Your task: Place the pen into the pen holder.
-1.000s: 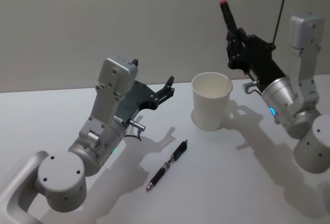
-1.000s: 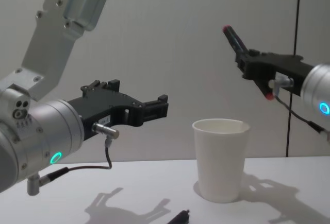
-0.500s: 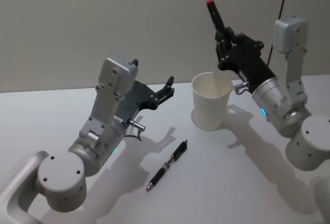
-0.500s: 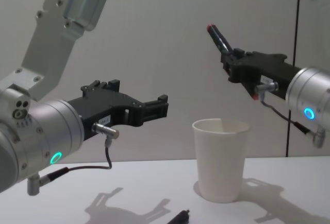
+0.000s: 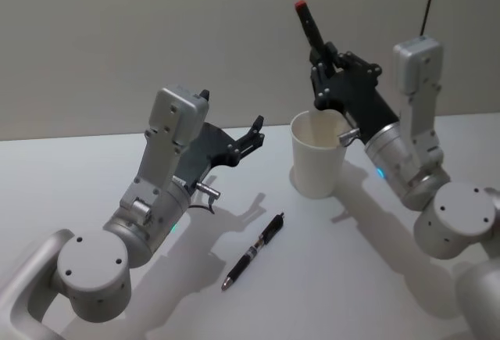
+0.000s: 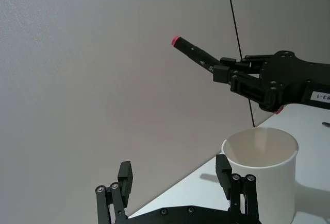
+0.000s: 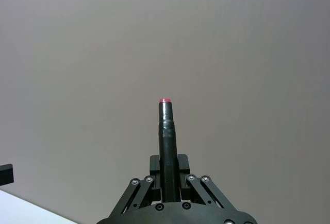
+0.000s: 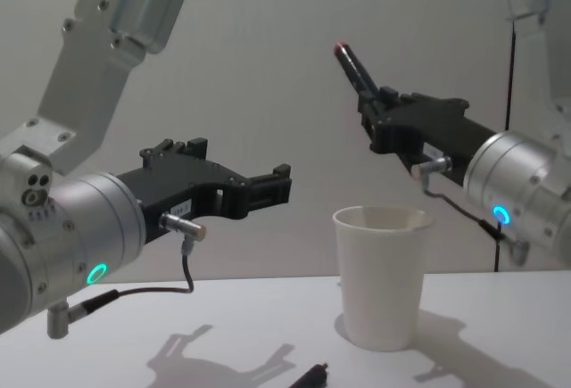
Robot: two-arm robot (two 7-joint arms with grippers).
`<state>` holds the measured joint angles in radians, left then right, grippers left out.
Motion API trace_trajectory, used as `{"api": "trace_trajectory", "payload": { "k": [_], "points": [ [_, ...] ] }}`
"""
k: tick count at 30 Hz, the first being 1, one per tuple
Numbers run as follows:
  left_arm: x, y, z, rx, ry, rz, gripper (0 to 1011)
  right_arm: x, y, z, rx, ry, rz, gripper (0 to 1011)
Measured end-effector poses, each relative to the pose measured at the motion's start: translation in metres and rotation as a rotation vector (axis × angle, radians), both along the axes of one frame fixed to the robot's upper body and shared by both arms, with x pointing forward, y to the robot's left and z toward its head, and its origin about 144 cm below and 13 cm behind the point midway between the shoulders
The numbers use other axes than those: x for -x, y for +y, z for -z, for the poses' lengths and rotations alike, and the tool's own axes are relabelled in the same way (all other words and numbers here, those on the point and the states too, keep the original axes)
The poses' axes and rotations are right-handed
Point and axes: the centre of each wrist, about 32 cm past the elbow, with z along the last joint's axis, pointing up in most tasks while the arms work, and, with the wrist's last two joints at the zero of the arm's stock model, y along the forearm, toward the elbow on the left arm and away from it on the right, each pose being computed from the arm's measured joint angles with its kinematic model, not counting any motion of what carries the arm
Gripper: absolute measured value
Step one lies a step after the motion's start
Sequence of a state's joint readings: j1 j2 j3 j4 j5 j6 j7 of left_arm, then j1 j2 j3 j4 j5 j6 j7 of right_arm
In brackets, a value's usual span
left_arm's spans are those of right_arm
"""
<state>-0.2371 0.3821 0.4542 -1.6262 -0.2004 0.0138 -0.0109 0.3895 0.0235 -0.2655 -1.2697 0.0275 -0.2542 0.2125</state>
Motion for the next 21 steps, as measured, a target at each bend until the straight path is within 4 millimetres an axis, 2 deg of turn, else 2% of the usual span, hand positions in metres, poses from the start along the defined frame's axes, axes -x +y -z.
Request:
{"api": "trace_trajectory", "payload": {
  "k": [21],
  "points": [
    [0.000, 0.000, 0.000, 0.000, 0.000, 0.000, 1003, -0.011, 0.016, 0.029, 0.033, 0.021, -0.023, 185]
  ]
}}
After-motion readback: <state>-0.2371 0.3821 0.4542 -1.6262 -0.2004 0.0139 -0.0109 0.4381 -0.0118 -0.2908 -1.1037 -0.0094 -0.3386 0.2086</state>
